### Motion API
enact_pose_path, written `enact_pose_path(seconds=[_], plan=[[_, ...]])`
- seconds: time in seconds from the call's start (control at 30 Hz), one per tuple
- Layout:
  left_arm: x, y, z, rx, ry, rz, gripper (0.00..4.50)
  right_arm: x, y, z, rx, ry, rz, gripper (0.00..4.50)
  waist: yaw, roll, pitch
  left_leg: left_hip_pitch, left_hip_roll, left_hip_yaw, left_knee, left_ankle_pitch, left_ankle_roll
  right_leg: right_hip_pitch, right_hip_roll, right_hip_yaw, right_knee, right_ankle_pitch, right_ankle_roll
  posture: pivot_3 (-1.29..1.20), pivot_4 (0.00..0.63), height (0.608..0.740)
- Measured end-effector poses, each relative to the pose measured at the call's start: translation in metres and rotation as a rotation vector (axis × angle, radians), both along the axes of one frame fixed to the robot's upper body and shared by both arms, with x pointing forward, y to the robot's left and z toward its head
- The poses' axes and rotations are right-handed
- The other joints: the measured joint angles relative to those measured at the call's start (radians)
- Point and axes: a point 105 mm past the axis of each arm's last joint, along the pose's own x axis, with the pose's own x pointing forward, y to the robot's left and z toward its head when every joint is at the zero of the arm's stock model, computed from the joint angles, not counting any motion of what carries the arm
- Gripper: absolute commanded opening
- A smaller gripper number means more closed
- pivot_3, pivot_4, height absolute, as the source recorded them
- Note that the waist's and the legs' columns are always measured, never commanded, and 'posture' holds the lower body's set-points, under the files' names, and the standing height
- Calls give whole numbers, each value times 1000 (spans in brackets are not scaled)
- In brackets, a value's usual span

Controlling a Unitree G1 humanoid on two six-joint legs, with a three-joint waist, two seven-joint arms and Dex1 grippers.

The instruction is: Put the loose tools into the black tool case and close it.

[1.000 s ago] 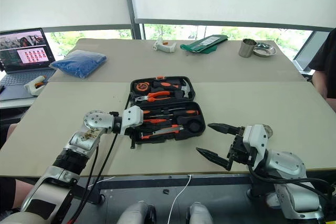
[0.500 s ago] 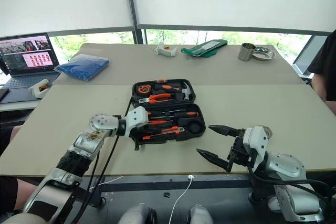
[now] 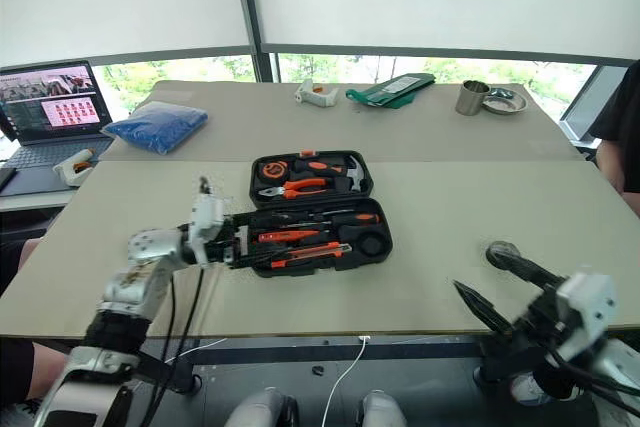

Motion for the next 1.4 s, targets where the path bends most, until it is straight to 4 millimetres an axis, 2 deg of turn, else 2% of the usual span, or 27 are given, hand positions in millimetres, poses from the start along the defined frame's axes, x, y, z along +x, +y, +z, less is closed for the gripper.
enact_pose_path(seconds=[0.07, 0.1, 0.13, 0.27, 0.33, 0.43, 0.53, 0.77, 1.03, 1.13, 1.27, 1.4], plan=[[-13, 14, -7, 32, 34, -2, 4481, -16, -18, -10, -17, 17, -93, 4500, -4, 0, 0, 1, 0, 0, 0, -1, -1, 0, 0, 0, 0, -2, -3, 0, 150, 740], [-17, 19, -11, 44, 50, 0, 4481, -22, -24, -15, -26, 28, -128, 4500, -5, 1, 0, 1, 0, 0, 0, -4, -7, 0, -1, 0, 0, -2, -3, 0, 150, 740], [-25, 26, -17, 59, 74, 14, 4481, -33, -34, -26, -33, 61, -187, 4500, -7, 1, 0, 1, 0, 0, -1, -5, -9, 0, -2, 0, 0, -2, -3, 0, 150, 740], [-38, 29, -19, 28, 92, 29, 4481, -52, -46, -48, -68, 147, -253, 4500, -10, 3, 1, 1, 0, 0, -1, -6, -10, 0, -8, 0, 0, -2, -3, 0, 150, 740], [-41, 28, -11, -25, 89, 32, 4481, -40, -47, -41, -91, 147, -237, 4500, -14, 5, 2, 1, 0, 0, -1, -7, -10, 0, -9, 1, 0, -2, -3, 0, 150, 740], [-43, 16, 1, -81, 43, 19, 4481, -1, -45, -11, -168, 122, -174, 4500, -31, 7, 3, 5, -2, 2, 0, -7, -8, 2, -11, 1, 0, -2, -3, 0, 150, 740], [-43, 9, 3, -103, 31, 12, 4481, 32, -35, 6, -279, 178, -74, 4500, -31, 6, 3, 7, -4, 2, -1, -7, -9, 2, -9, 0, 1, -2, -3, 0, 150, 740], [-42, 0, 5, -81, 17, -24, 4481, 71, -19, 1, -368, 425, 82, 4500, -9, 6, 3, 0, -4, 0, -3, -6, 0, 0, -4, -1, 1, -5, 3, 0, 150, 740], [-50, -7, -4, -70, 34, -20, 4481, 91, -32, -17, -409, 554, 42, 4500, -10, 5, 4, -1, -7, 2, 1, -14, 5, 1, -9, 0, -2, -5, 6, 0, 150, 740], [-51, -8, -3, -70, 29, -21, 4481, 96, -36, -17, -424, 566, 28, 4500, -9, 5, 4, -1, -7, 2, 1, -14, 5, 1, -8, -1, -1, -6, 8, 0, 150, 740], [-50, -10, -1, -74, 21, -18, 4481, 100, -43, -28, -442, 628, 14, 4500, -12, 5, 4, 0, -7, 2, 1, -14, 5, 1, -8, -1, -1, -8, 10, 0, 150, 740], [-49, -11, 1, -73, 12, -24, 4500, 107, -42, -31, -420, 649, 18, 3518, -16, 5, 4, 1, -6, 2, 2, -13, 4, 2, -8, 0, 0, -7, 10, 0, 150, 740]])
